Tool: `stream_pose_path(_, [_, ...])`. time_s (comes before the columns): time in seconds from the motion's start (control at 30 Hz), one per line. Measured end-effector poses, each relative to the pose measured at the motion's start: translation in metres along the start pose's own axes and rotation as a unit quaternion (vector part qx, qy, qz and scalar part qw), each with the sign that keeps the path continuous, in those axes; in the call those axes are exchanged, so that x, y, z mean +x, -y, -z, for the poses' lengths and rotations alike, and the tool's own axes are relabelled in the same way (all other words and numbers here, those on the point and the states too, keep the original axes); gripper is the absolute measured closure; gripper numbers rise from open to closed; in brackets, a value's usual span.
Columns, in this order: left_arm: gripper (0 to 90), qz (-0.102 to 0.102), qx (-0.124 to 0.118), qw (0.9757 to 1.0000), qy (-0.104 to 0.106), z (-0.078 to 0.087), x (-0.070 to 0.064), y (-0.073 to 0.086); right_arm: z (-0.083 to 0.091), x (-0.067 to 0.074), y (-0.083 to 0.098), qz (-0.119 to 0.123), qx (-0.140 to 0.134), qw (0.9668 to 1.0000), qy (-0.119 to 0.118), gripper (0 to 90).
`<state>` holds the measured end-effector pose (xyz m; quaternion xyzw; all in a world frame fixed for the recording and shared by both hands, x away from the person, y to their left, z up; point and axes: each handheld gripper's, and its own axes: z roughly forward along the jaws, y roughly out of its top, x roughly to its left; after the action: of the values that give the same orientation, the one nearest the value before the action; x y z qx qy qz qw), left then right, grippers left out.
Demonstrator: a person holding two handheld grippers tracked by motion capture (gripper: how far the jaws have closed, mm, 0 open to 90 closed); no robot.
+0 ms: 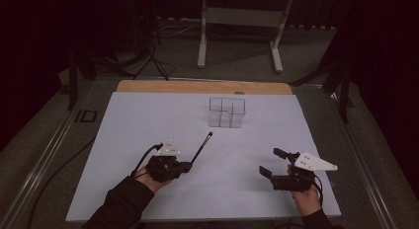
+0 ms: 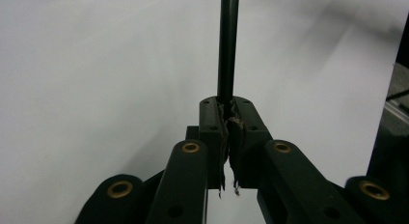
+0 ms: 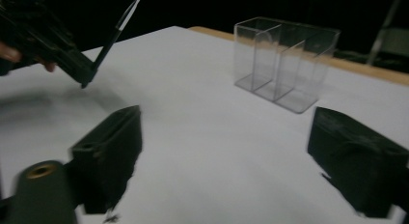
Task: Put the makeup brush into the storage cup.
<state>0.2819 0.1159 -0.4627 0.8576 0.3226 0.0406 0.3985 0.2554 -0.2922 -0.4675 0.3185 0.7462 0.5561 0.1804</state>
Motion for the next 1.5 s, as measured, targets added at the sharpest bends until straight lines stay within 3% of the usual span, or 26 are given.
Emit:
stream_pose_path(0.23, [85.9, 0.035, -0.024, 0.9989, -0.021, 0.007, 0.004, 0.005, -0.006, 0.0, 0.001, -0.025, 0.038, 0.9982, -0.039, 14.6])
stream_pose_path(0.33, [85.8, 0.048, -0.035, 0.998, -0.02, 0.009, 0.005, 0.009, -0.006, 0.002, 0.0, -0.017, 0.038, 0.9979, -0.049, 15.0])
stream_pose_path(0.5, [85.8, 0.073, -0.026, 0.9967, -0.027, 0.004, 0.009, 0.019, -0.006, 0.004, -0.001, -0.013, 0.033, 0.9985, -0.041, 13.5])
stream_pose_path(0.63, [85.8, 0.089, -0.038, 0.9949, -0.029, 0.003, 0.01, 0.026, -0.005, 0.005, -0.002, -0.01, 0.029, 0.9991, -0.028, 12.3])
stream_pose_path(0.7, [85.8, 0.097, -0.045, 0.994, -0.02, 0.002, 0.01, 0.029, -0.004, 0.006, -0.003, -0.008, 0.028, 0.9993, -0.023, 12.3])
stream_pose_path(0.93, [85.8, 0.099, -0.025, 0.9945, -0.024, -0.007, 0.01, 0.033, 0.0, 0.008, -0.007, -0.002, 0.031, 0.9995, -0.01, 11.3])
stream_pose_path(1.1, [85.8, 0.111, -0.028, 0.9926, -0.043, -0.007, 0.015, 0.033, 0.001, 0.011, -0.009, 0.01, 0.028, 0.9995, -0.005, 11.0])
stream_pose_path(1.2, [85.8, 0.117, -0.033, 0.9915, -0.046, -0.008, 0.017, 0.033, 0.002, 0.013, -0.013, 0.003, 0.028, 0.9996, 0.002, 10.6])
stream_pose_path(1.27, [85.8, 0.108, -0.037, 0.992, -0.054, -0.007, 0.017, 0.032, 0.004, 0.016, -0.018, -0.006, 0.024, 0.9997, -0.001, 10.7])
stream_pose_path(1.5, [85.8, 0.094, -0.038, 0.9934, -0.052, -0.007, 0.013, 0.031, 0.012, 0.033, -0.043, 0.004, -0.004, 1.0, -0.006, 10.7])
